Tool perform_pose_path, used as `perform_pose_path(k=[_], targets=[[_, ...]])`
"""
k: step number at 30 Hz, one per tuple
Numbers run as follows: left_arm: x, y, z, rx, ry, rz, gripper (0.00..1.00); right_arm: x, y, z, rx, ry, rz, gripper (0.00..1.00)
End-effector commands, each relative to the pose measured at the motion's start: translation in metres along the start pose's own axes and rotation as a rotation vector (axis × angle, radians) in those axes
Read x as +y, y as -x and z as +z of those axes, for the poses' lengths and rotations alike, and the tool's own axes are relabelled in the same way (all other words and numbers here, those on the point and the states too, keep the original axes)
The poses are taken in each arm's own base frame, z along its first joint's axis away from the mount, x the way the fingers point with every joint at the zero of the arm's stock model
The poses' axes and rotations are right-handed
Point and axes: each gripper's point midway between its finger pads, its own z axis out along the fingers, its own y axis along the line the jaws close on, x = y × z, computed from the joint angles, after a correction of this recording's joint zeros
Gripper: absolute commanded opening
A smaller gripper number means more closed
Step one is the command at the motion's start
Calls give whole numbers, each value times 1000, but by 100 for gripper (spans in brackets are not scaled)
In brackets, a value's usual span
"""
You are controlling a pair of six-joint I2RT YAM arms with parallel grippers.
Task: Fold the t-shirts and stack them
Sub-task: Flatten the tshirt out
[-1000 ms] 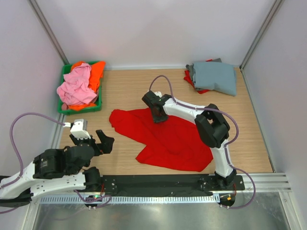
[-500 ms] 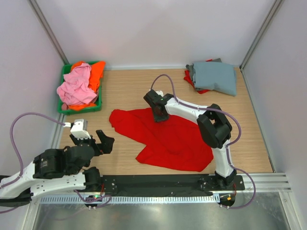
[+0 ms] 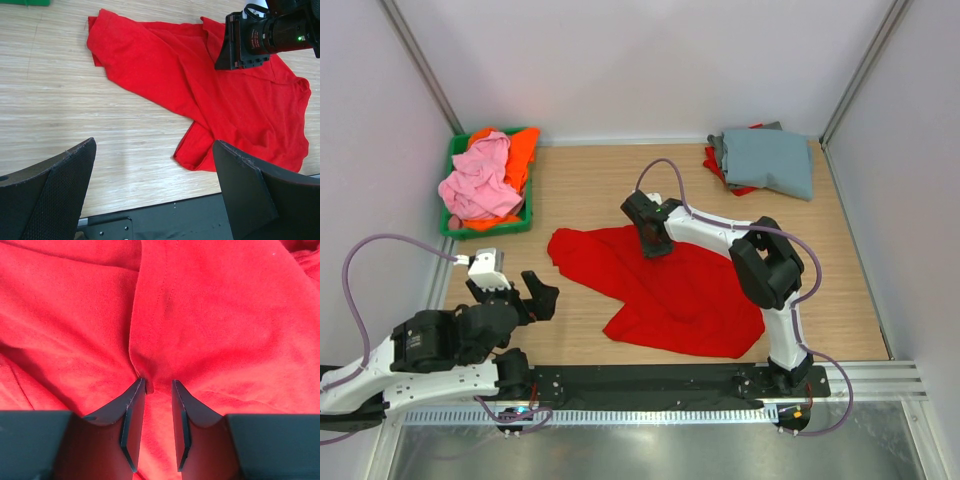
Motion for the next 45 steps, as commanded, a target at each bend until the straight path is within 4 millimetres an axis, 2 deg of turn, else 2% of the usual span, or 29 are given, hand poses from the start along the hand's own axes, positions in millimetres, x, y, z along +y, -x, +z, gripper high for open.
perform_pose_path(k=[1,8,10,13,19,22,26,27,29,30,33,34,36,37,39,40,41,43,44,45], targets=[[1,7,3,-41,28,-4,100,6,20,-21,-71,51,24,34],[2,8,3,-42,33,-1,100,9,16,-14,-54,57,16,27],[2,8,3,-42,35,0,100,9,14,-11,-49,61,12,20],[3,8,3,-43,40,0,100,11,13,-10,-48,71,5,3],[4,7,4,-41,57,12,100,7,20,-22,-77,72,-19,1],[4,7,5,-39,60,15,100,-6,33,-45,-130,37,-33,1],[3,7,5,-38,59,16,100,-30,51,-93,-216,-15,-45,1],[3,7,5,-40,60,14,100,-41,58,-115,-254,-42,-39,1],[4,7,5,-39,63,16,100,-55,60,-141,-290,-71,-43,1],[5,6,5,-40,65,17,100,-66,66,-166,-347,-81,-25,1],[6,6,5,-42,73,17,100,-86,64,-204,-406,-103,-9,1],[6,7,5,-44,77,16,100,-99,65,-226,-455,-117,11,1],[7,6,6,-40,89,16,100,-115,59,-249,-489,-140,28,1],[8,7,5,-42,93,11,100,-130,55,-269,-535,-160,60,1],[10,5,6,-34,117,18,100,-147,41,-281,-544,-194,115,1],[9,6,6,-37,124,21,100,-160,32,-300,-591,-190,179,1],[10,6,7,-36,133,26,100,-174,22,-301,-597,-239,212,1],[6,3,11,-31,157,50,100,-197,7,-316,-665,-272,360,1],[3,4,13,-34,159,52,100,-221,-10,-331,-730,-310,431,1],[-3,1,17,-27,176,75,100,-230,-17,-337,-765,-316,482,1]])
